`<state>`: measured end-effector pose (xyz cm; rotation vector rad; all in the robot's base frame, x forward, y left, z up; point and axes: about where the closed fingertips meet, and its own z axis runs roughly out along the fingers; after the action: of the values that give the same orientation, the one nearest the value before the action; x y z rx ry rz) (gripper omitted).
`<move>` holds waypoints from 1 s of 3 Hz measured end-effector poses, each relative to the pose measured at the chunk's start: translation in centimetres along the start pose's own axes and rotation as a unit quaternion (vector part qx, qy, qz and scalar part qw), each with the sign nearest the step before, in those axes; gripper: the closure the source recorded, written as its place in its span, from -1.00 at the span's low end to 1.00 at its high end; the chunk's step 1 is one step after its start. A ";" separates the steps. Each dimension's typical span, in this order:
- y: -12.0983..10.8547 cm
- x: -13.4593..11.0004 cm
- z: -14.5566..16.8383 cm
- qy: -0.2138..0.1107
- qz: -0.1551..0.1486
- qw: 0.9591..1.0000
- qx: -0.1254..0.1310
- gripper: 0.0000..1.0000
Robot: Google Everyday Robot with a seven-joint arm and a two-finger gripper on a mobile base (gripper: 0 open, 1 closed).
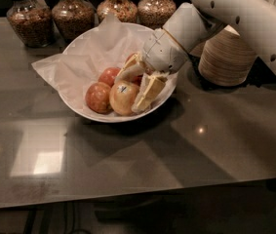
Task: Pick apple from white bowl
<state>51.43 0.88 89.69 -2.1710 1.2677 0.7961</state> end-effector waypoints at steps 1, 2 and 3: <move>-0.1 -0.7 -1.1 -0.016 -0.005 1.000 0.020 1.00; -0.4 -1.2 -1.9 -0.039 -0.011 0.999 0.035 1.00; -0.8 -1.9 -3.3 -0.068 -0.020 0.996 0.058 1.00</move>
Offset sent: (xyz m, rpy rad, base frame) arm 0.0031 -0.0123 0.0359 0.1629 -0.0223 -0.0299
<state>52.15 0.13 93.39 -2.0095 1.1700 0.8189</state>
